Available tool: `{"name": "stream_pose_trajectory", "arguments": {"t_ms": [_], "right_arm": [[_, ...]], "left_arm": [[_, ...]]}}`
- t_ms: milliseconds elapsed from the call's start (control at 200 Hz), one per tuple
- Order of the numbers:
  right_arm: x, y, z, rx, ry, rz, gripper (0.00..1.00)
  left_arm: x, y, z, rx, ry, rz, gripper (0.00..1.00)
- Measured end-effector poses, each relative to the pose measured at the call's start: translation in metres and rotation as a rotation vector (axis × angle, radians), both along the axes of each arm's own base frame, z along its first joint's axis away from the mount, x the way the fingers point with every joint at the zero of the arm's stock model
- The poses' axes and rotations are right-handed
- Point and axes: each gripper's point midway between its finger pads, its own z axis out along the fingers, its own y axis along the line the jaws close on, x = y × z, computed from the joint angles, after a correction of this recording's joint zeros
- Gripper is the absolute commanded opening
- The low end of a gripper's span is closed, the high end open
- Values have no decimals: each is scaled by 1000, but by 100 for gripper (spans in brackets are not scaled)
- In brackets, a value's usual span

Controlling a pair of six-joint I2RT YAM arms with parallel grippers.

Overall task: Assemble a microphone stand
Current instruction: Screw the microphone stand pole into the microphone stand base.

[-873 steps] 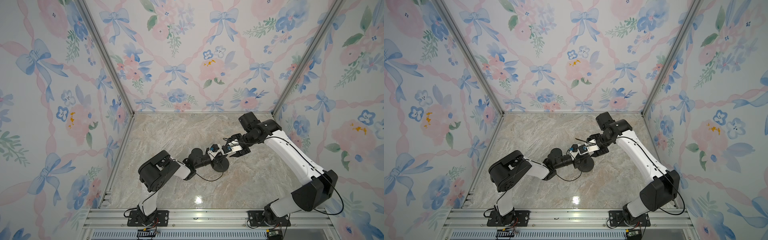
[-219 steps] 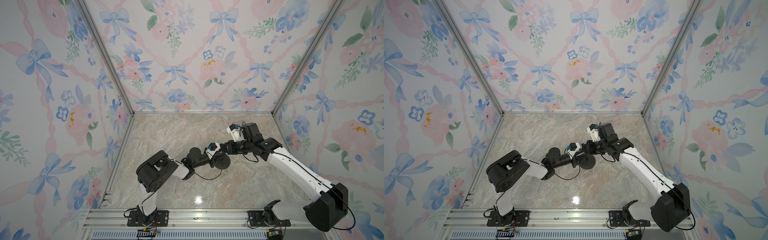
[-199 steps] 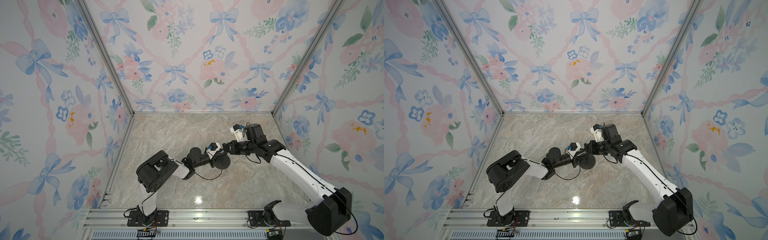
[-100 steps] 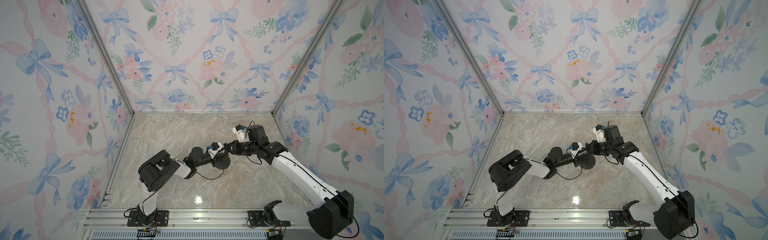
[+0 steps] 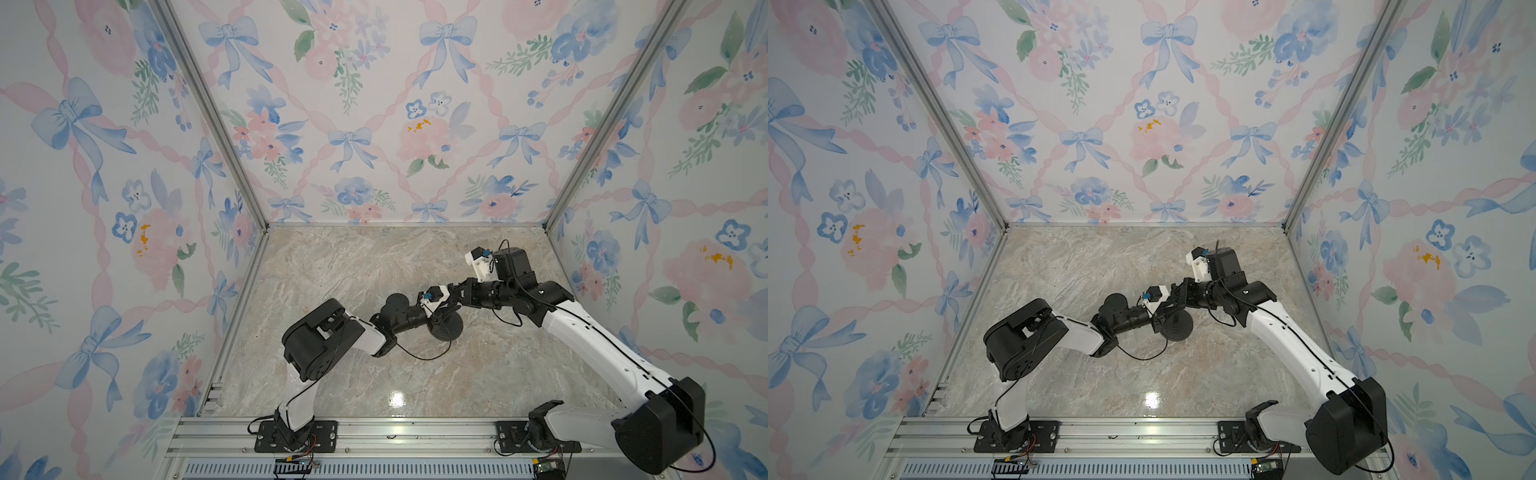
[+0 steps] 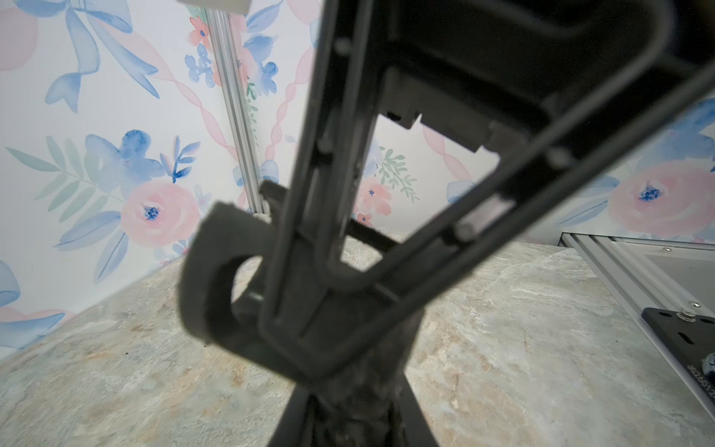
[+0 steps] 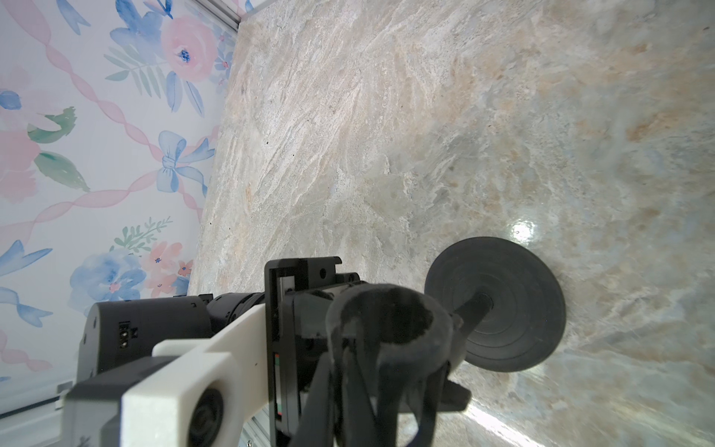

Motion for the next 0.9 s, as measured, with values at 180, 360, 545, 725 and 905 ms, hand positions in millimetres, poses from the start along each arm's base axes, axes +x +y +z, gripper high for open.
{"name": "stream_pose_trajectory", "arguments": {"t_ms": [180, 360, 545, 725, 905], "right_arm": [[-5, 0, 8, 8, -13, 14, 30], [-18, -22, 30, -53, -42, 19, 35], [-12, -55, 79, -234, -274, 88, 41], [-33, -58, 87, -597, -824, 630, 71], [-23, -47, 68, -813, -1070, 1154, 70]], "left_arm": [[0, -1, 0, -4, -7, -1, 0], [1, -1, 0, -11, -4, 3, 0], [2, -1, 0, -13, 0, 3, 0], [2, -1, -1, -13, 3, 4, 0], [2, -2, -1, -13, 4, 12, 0]]}}
